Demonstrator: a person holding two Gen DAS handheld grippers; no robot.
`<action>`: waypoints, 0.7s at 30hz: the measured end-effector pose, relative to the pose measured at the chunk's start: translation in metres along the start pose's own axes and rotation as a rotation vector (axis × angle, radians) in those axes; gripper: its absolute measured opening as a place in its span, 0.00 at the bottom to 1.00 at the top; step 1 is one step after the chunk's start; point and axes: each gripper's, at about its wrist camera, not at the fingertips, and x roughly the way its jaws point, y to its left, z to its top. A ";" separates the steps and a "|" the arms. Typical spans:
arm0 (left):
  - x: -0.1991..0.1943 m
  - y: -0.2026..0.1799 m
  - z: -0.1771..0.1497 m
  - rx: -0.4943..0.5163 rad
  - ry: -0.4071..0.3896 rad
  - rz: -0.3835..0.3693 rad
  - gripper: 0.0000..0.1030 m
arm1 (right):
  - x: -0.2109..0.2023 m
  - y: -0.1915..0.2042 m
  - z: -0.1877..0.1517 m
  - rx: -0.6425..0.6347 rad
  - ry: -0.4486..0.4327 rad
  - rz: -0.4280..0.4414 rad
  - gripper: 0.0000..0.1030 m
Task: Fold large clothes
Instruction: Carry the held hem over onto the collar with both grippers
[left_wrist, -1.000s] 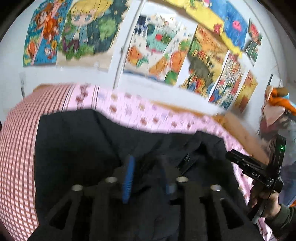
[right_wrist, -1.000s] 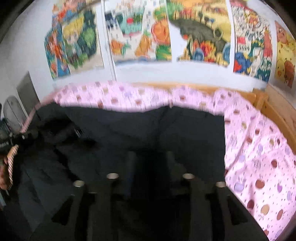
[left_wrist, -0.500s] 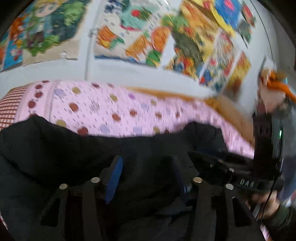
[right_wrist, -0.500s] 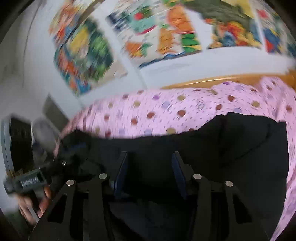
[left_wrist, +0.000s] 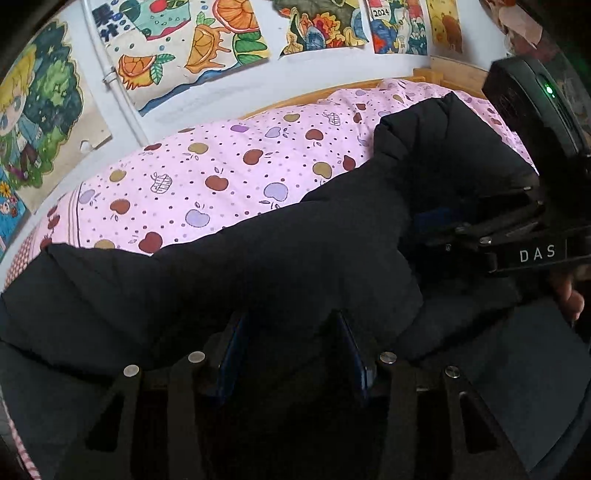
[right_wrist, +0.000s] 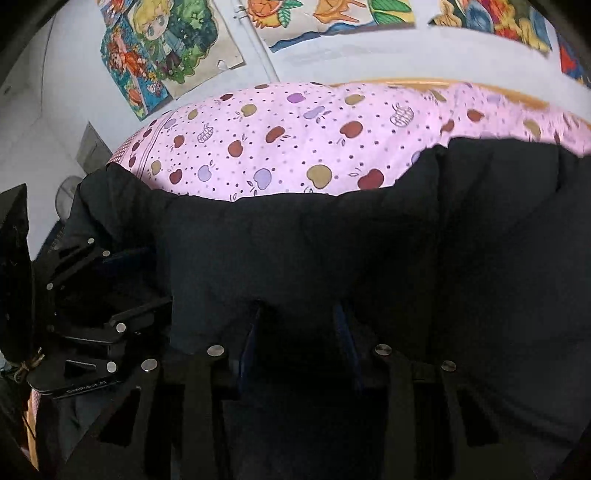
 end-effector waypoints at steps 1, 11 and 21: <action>0.000 0.000 -0.001 0.000 -0.007 0.002 0.45 | 0.001 -0.001 -0.002 0.004 -0.008 0.005 0.34; -0.029 -0.003 -0.009 -0.040 -0.105 0.046 0.54 | -0.018 0.005 -0.009 0.022 -0.140 0.025 0.36; -0.076 0.007 -0.025 -0.213 -0.144 0.046 0.84 | -0.057 0.012 -0.019 0.019 -0.184 -0.038 0.63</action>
